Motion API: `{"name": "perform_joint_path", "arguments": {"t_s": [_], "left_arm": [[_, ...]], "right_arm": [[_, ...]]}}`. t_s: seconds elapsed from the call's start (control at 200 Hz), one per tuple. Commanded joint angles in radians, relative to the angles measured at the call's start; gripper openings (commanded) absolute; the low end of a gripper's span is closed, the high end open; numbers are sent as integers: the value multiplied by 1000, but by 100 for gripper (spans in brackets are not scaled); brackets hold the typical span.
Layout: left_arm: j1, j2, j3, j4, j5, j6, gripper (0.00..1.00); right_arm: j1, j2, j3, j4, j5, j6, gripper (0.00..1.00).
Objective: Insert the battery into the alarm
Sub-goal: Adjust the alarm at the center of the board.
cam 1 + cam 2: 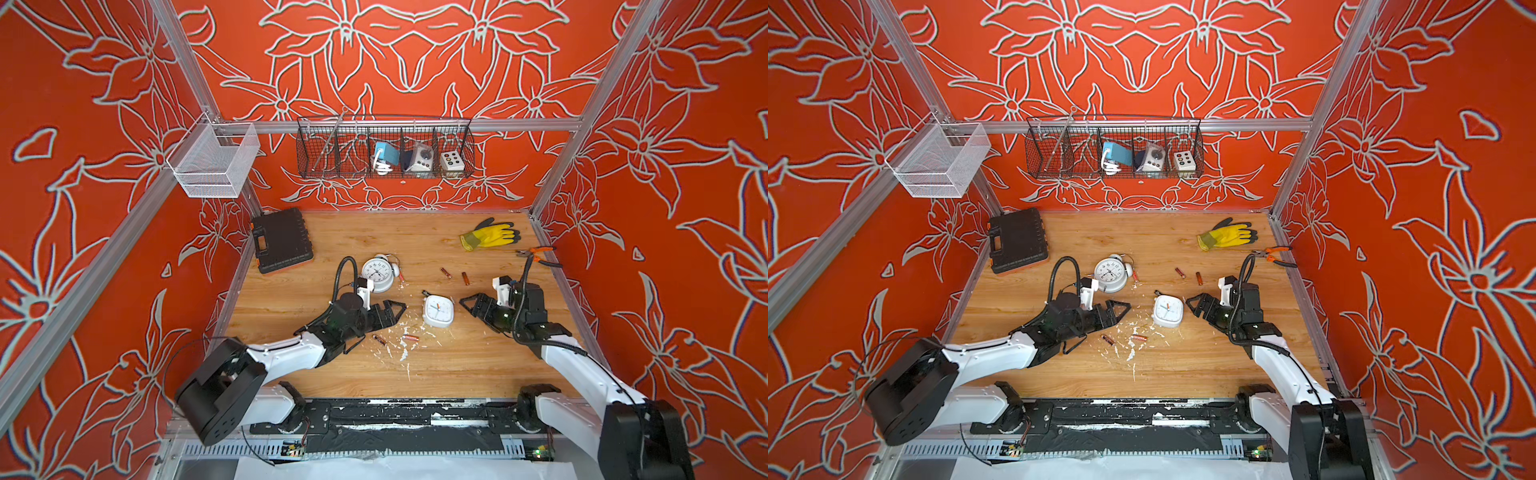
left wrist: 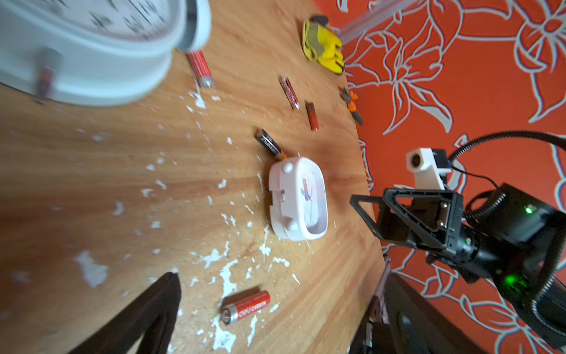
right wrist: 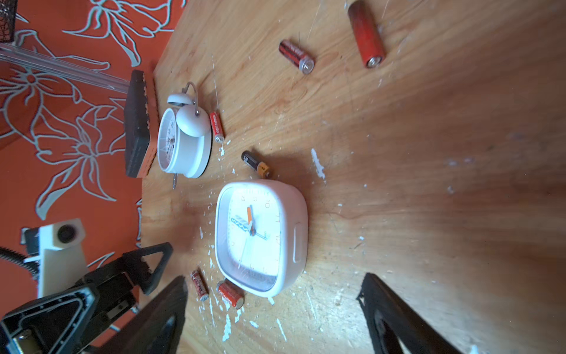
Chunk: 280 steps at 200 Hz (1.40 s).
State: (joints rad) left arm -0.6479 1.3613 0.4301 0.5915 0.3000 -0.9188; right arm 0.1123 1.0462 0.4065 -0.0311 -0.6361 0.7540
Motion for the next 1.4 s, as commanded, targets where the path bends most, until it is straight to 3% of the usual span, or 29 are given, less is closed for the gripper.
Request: {"name": "perform_joint_path", "arguments": {"t_s": [0.0,0.21,0.42,0.776,0.981,1.396], "left_arm": [[-18,76,38,118,116,-72,97],[-27,238,85,215,198,-134,95],[-31,314,106,238,206,-149,93],[-32,445,143,280,225,-197,86],[-32,515,178,306,238,-224,82],[-32,609,229,342,249,-259,73]], "right_arm": [[6,47,-15,117,-79,71,85],[18,181,0,199,-82,81,76],[35,309,33,249,-88,69,53],[50,458,44,328,-108,80,39],[58,492,41,360,-121,100,33],[72,545,29,448,-155,154,32]]}}
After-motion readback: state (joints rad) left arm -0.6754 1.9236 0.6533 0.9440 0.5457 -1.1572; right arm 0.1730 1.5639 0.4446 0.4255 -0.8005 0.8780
